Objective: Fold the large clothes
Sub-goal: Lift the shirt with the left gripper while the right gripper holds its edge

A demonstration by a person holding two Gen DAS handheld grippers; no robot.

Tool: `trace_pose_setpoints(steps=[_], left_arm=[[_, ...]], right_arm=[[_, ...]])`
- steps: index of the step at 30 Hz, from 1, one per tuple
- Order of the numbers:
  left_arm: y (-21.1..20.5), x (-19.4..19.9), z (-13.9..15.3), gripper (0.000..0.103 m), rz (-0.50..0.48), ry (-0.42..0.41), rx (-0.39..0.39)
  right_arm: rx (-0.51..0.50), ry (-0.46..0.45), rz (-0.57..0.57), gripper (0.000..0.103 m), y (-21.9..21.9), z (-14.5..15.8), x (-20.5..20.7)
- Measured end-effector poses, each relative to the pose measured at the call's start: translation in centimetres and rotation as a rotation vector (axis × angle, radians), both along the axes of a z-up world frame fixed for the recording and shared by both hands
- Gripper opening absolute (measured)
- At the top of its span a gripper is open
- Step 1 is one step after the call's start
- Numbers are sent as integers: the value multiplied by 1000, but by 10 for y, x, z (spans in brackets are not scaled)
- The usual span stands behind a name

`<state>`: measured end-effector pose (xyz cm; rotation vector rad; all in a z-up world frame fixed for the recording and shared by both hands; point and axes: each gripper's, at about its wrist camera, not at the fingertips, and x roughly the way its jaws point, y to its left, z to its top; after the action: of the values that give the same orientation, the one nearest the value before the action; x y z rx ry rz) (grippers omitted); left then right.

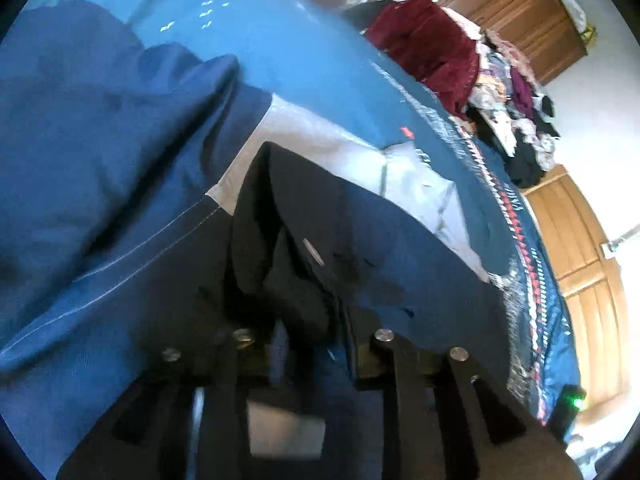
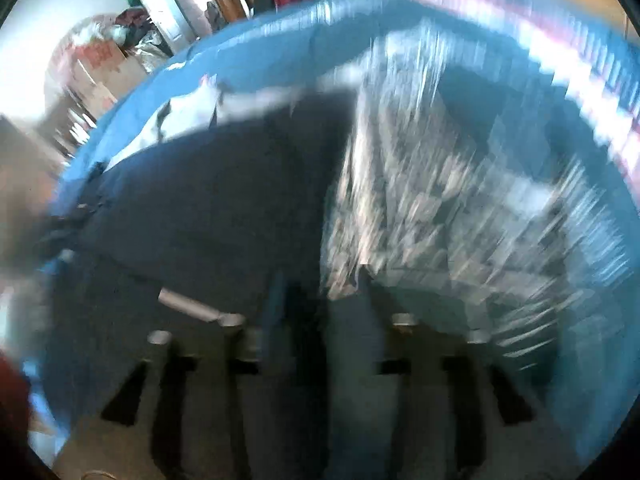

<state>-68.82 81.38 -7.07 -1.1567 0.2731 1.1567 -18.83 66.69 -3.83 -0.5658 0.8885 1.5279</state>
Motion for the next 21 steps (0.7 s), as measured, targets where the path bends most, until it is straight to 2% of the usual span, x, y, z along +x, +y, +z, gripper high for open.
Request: trace_pose_setpoints(steps=[1,3,5,7,9,10,12,16,18,21], left_arm=[[-6,-3,5,34,-1,-11,13],[-24,-15,17,42,-6,-1,46],[-39,-35,26,44,10,-10,68],[-54,-68,34,45,58,-7,89],[-69,-113,41,50,128,-7,111],[-74,-136,44,52,169,11,114],[-85,-194,46,54,280,35,120],[-83,-316,43,58,490,51,107],[-65,-363,32,58,537,-1,78],[-33,-404,15,58,572,-42,32]], right_arm=[[40,-11,-13,50,5,11,1],[87,45,-6,49,37,24,-1],[75,102,52,37,87,14,-13],[24,108,85,39,127,-2,-24],[-155,106,128,39,166,-41,-39],[-175,89,111,39,170,-46,-43],[-160,45,103,43,166,-35,-52],[-99,63,129,55,132,-12,-63],[-92,81,105,55,112,-7,-64],[-86,129,77,55,87,-7,-68]])
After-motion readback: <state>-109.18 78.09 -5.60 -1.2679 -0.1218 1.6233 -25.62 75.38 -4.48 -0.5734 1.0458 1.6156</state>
